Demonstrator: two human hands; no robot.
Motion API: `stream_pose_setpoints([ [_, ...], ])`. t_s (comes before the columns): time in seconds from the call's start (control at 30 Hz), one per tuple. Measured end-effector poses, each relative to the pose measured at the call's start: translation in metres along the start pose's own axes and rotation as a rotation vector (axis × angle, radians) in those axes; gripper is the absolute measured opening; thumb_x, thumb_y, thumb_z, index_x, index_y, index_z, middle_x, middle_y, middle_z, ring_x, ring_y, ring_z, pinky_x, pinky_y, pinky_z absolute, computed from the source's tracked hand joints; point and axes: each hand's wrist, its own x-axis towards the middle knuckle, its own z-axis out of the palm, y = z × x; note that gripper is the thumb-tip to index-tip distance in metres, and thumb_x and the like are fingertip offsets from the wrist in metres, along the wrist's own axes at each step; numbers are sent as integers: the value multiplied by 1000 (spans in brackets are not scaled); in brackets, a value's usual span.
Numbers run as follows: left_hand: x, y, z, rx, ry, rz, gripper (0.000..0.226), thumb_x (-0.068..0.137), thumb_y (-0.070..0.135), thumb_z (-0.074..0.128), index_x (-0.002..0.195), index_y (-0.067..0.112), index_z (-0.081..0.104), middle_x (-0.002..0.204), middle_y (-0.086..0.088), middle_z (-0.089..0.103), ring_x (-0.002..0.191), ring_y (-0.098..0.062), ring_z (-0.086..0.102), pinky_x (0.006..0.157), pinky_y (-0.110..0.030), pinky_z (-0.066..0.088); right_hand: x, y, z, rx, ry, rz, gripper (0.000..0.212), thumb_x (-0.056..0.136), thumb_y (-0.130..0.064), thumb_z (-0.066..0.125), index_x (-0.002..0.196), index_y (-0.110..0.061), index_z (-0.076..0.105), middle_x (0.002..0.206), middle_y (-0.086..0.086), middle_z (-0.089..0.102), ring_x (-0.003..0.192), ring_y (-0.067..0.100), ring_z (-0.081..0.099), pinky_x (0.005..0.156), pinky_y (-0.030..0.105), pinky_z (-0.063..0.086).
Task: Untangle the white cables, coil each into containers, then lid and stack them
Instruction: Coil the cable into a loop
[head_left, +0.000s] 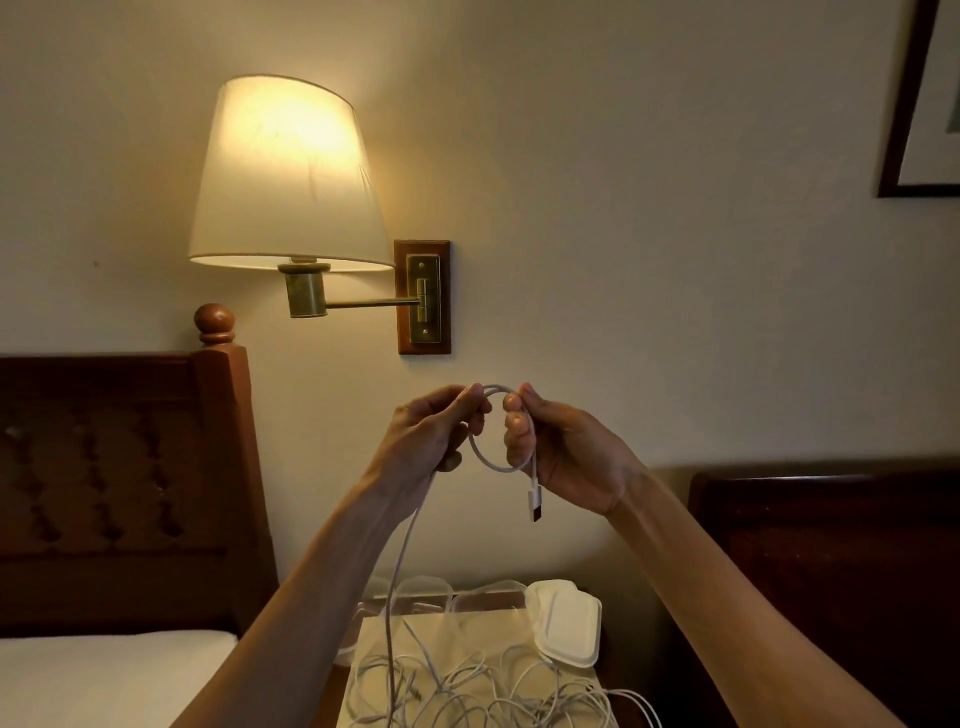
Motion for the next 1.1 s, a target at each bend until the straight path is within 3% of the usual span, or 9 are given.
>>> stream_pose_setpoints([
  [0.1,-1,-6,0,129,16,128,26,96,31,54,92,12,71,69,2,62,51,-8,36,46,-23,27,3,1,1,-57,52,-24,34,105,-24,33,83,-14,57,53,-8,36,46,6,31,47,18,30],
  [0.23,0,-31,-5,302,40,195,34,100,24,45,91,1,68,60,0,56,42,-1,41,44,-9,31,5,-10,0,11,175,-74,32,104,-23,33,80,-15,52,52,-9,29,42,6,25,43,18,26],
  [0.43,-25,-96,-37,251,36,97,33,94,30,45,82,5,64,54,4,39,43,-5,29,39,-15,25,-5,-35,2,57,231,-124,30,102,-20,35,77,-16,52,50,-9,27,47,8,12,40,17,26],
  [0.53,-40,-117,-54,103,177,-26,31,90,35,49,89,6,60,58,1,36,43,-8,26,36,-19,23,-13,-41,-5,92,246,-139,30,102,-19,36,77,-15,52,49,-9,27,45,8,13,41,16,24],
  [0.6,-44,-121,-56,227,246,-58,27,93,32,50,84,9,61,58,1,37,45,-11,28,39,-22,26,-14,-40,-9,69,262,-141,31,102,-20,37,76,-15,53,50,-9,28,41,7,20,41,16,25],
  [0.63,-45,-118,-53,422,195,-63,28,97,28,50,78,12,62,58,2,40,48,-12,32,44,-26,30,-13,-38,-10,18,276,-139,30,102,-21,38,77,-15,53,51,-9,29,41,6,24,42,16,28],
  [0.73,-50,-83,-29,897,-319,-136,38,101,33,47,68,16,59,61,4,49,55,-11,41,56,-30,34,-7,-23,-11,-255,362,-140,30,104,-22,37,81,-13,54,59,-3,43,47,7,39,50,19,38],
  [0.87,-51,-15,-6,818,-540,117,43,100,33,48,68,6,56,58,2,45,50,-12,38,50,-26,30,-2,-5,-12,-498,425,-150,32,106,-20,38,87,-6,61,70,8,65,59,17,61,60,25,53],
  [1.1,-24,15,-3,793,-293,501,32,99,31,49,67,33,52,54,11,45,46,-12,43,48,-28,37,-4,11,0,-752,325,-126,36,104,-22,38,92,0,64,70,8,68,62,17,65,61,24,54],
])
